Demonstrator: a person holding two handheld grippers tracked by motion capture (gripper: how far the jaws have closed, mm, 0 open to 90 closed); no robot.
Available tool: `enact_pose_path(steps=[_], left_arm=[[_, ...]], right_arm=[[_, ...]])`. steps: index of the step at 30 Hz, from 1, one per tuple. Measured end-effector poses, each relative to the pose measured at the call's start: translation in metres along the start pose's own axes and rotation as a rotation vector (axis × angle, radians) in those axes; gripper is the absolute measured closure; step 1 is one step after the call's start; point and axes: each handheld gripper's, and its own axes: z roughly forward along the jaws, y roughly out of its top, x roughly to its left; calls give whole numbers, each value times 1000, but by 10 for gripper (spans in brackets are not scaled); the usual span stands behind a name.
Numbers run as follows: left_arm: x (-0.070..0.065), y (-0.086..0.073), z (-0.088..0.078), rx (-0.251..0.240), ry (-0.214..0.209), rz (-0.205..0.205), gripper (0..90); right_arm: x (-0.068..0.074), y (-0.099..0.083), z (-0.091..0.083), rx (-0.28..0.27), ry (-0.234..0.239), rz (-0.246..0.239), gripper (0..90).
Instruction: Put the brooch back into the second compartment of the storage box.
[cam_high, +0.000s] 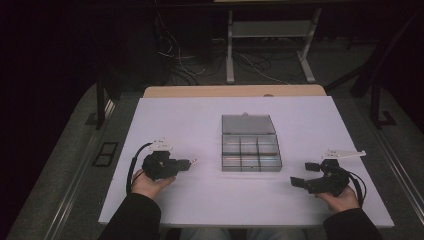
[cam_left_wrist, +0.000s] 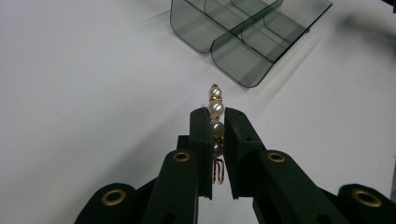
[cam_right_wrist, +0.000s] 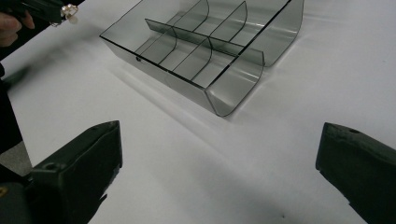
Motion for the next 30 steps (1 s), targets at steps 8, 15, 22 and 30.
enact_pose_path(steps=[8,15,22,30], left_arm=[[1,9,0,-17,-4,3,810],[-3,27,2,-33,-19,29,810],[-9,43,6,-23,-33,67,810],[-12,57,12,-22,-40,91,809]], right_arm=[[-1,0,-1,-4,-4,1,4],[0,0,-1,-2,-4,1,4],[-1,0,-1,-2,-1,-3,4],[0,0,0,0,-2,-5,4]])
